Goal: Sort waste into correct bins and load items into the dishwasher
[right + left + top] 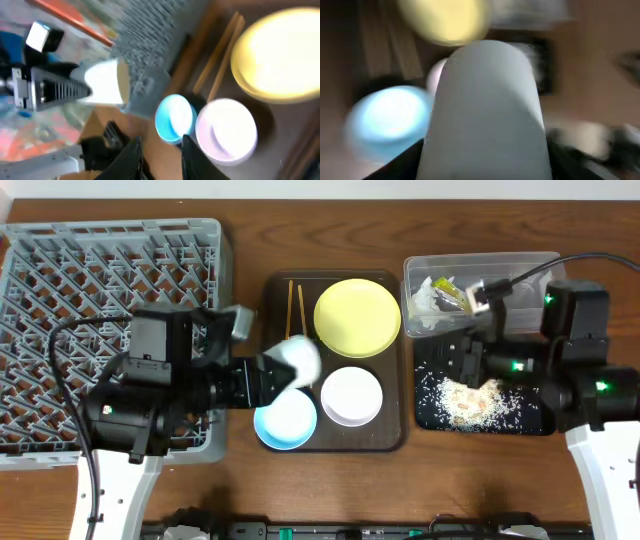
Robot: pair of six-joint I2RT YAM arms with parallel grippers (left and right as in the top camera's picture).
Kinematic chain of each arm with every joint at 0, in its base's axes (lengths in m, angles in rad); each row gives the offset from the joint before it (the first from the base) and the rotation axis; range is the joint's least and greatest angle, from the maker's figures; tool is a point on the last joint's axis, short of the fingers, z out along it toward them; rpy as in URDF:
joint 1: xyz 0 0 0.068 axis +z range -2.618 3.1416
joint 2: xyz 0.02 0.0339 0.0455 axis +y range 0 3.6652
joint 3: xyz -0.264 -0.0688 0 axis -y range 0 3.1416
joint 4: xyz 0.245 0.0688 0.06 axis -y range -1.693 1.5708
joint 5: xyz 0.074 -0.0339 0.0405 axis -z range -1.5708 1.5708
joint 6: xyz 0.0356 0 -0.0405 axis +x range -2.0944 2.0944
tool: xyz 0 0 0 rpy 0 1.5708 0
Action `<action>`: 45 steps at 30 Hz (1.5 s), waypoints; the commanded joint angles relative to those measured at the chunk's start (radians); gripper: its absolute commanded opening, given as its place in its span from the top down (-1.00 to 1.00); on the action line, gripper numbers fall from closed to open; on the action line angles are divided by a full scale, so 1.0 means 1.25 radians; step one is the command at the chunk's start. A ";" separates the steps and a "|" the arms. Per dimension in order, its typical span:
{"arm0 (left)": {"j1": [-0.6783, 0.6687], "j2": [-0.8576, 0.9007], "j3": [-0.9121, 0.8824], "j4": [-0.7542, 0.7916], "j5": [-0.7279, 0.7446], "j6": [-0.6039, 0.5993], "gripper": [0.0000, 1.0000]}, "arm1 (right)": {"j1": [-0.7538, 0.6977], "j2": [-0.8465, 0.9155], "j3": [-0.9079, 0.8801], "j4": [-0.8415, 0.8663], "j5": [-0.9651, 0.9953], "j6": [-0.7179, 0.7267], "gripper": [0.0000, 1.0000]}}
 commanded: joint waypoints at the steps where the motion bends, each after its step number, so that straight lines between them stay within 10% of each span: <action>1: 0.000 -0.007 0.010 -0.053 -0.364 -0.007 0.00 | 0.032 -0.011 0.010 -0.050 0.110 -0.036 0.50; 7: 0.000 -0.003 0.009 -0.189 -0.643 -0.153 0.00 | 0.126 -0.011 0.010 -0.115 0.237 -0.037 0.49; 16: 0.045 -0.003 -0.058 -0.222 -0.727 -0.254 -0.01 | 0.205 -0.010 0.010 -0.107 0.287 -0.036 0.48; 45: 0.241 0.000 -0.171 -0.075 -0.552 -0.254 -0.03 | 0.205 -0.010 0.010 -0.109 0.287 -0.034 0.46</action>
